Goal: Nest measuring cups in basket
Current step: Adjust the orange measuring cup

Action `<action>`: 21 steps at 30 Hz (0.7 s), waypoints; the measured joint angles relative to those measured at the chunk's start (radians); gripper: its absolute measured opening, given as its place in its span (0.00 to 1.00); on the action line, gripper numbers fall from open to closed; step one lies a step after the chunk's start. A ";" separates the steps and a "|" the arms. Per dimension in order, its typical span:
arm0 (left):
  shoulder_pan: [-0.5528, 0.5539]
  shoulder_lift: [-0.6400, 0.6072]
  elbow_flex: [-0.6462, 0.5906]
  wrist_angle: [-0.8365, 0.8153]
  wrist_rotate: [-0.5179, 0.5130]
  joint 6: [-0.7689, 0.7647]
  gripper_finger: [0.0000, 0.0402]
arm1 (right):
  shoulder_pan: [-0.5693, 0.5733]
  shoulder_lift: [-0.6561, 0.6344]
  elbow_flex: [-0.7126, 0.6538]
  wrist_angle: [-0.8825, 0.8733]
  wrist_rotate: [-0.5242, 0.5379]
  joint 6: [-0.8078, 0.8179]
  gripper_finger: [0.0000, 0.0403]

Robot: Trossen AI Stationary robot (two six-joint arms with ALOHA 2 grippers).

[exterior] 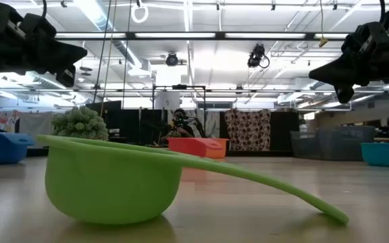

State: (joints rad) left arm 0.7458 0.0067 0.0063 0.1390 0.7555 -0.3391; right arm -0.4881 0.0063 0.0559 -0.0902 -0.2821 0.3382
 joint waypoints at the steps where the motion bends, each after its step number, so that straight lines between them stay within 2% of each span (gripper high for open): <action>1: 0.000 0.000 0.000 0.002 0.000 -0.048 0.05 | 0.000 0.000 0.000 0.000 0.000 0.000 0.06; 4: 0.000 0.000 0.000 0.008 0.000 -0.163 0.05 | 0.000 0.000 0.000 0.000 0.000 0.000 0.06; 13: 0.000 0.001 0.021 -0.006 0.018 -0.232 0.05 | 0.000 0.000 0.000 0.000 0.000 0.000 0.06; 17: 0.000 0.000 0.123 -0.057 0.071 -0.265 0.05 | 0.000 0.000 0.000 0.000 0.000 0.000 0.06; 21: 0.000 0.041 0.288 -0.130 0.051 -0.226 0.03 | 0.000 0.000 0.000 0.000 0.000 0.000 0.06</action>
State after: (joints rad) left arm 0.7460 0.0478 0.2946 0.0087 0.8061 -0.5650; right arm -0.4877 0.0063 0.0563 -0.0903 -0.2821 0.3382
